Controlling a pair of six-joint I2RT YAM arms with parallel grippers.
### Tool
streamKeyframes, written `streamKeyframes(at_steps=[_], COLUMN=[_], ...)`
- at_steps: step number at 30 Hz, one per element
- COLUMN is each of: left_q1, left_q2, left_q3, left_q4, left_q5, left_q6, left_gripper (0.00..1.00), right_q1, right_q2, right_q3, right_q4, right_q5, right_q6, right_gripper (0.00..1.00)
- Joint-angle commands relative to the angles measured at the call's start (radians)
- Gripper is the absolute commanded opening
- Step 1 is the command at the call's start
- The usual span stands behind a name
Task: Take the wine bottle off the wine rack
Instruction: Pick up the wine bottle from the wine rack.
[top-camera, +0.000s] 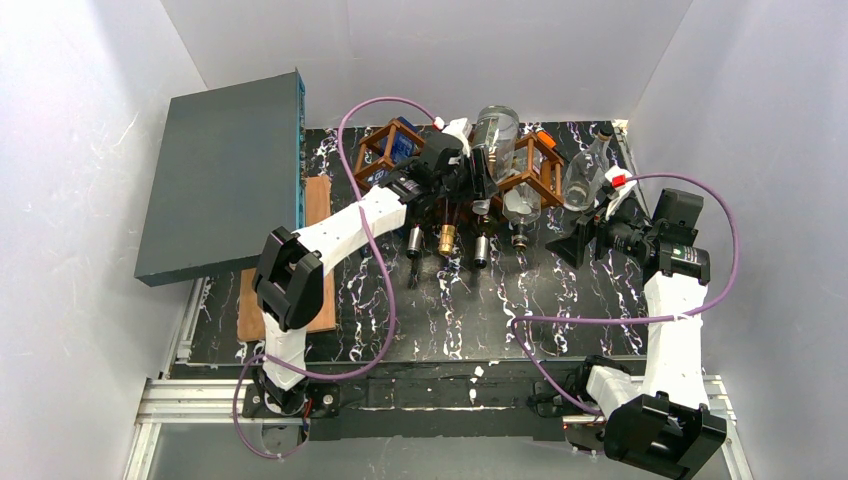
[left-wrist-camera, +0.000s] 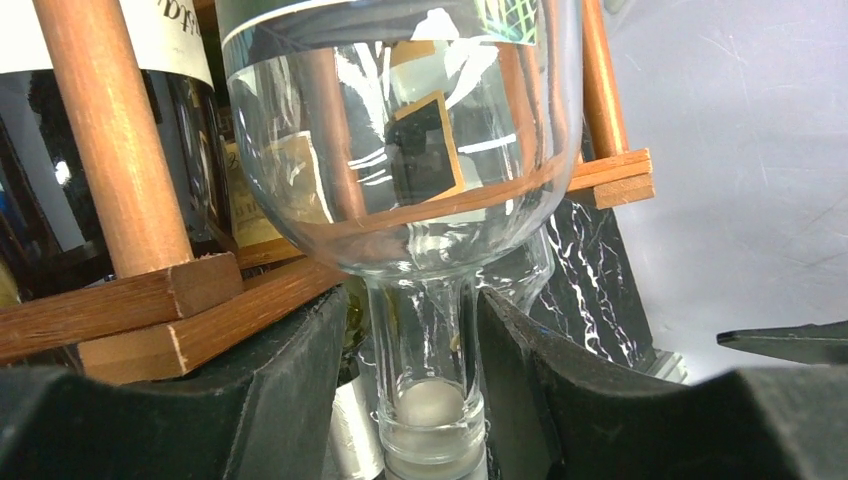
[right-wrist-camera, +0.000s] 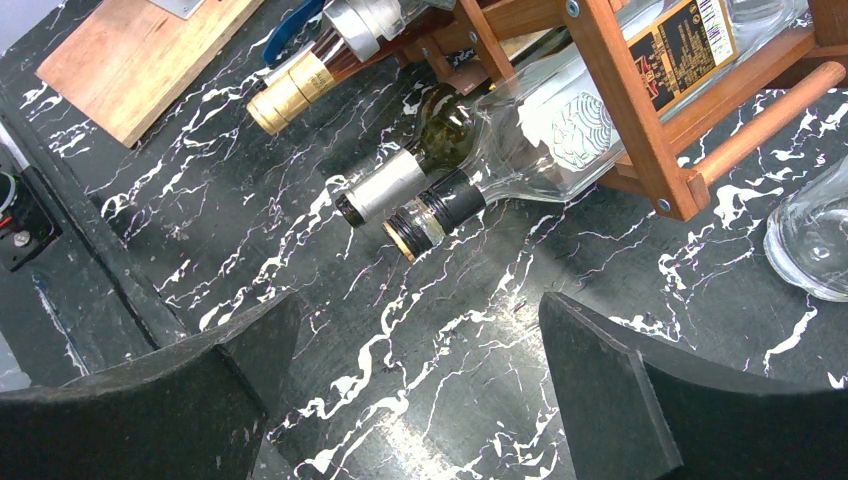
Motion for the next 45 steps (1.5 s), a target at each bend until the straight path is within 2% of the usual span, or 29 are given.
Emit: streamKeyframes(at_steps=[1, 14, 25, 29, 33, 41, 43, 45], left_q1=[-0.017, -0.058, -0.059, -0.058, -0.059, -0.057, -0.057, -0.057], left_q2=[0.021, 0.057, 0.055, 0.049, 0.054, 0.076, 0.075, 0.073], left_q3=[0.033, 0.087, 0.099, 0.110, 0.130, 0.149, 0.149, 0.148], left_q4=[0.007, -0.032, -0.036, -0.037, -0.041, -0.047, -0.045, -0.041], left_q5=[-0.056, -0.149, -0.192, -0.192, -0.194, -0.189, -0.184, -0.171], left_q6=[0.056, 0.118, 0.141, 0.141, 0.141, 0.147, 0.153, 0.161], left_gripper=[0.49, 0.50, 0.46, 0.51, 0.51, 0.39, 0.32, 0.17], right_q1=[0.005, 0.005, 0.005, 0.005, 0.005, 0.005, 0.006, 0.006], right_q2=[-0.007, -0.008, -0.007, -0.008, -0.008, -0.008, -0.007, -0.007], right_q3=[-0.006, -0.007, -0.009, -0.008, -0.008, -0.006, -0.005, -0.006], right_q4=[0.035, 0.034, 0.034, 0.034, 0.034, 0.029, 0.028, 0.029], right_q5=[-0.024, -0.021, -0.020, -0.020, -0.020, -0.016, -0.015, -0.015], right_q6=[-0.007, -0.007, -0.008, -0.008, -0.008, -0.013, -0.013, -0.013], right_gripper=[0.98, 0.98, 0.99, 0.98, 0.98, 0.98, 0.98, 0.98])
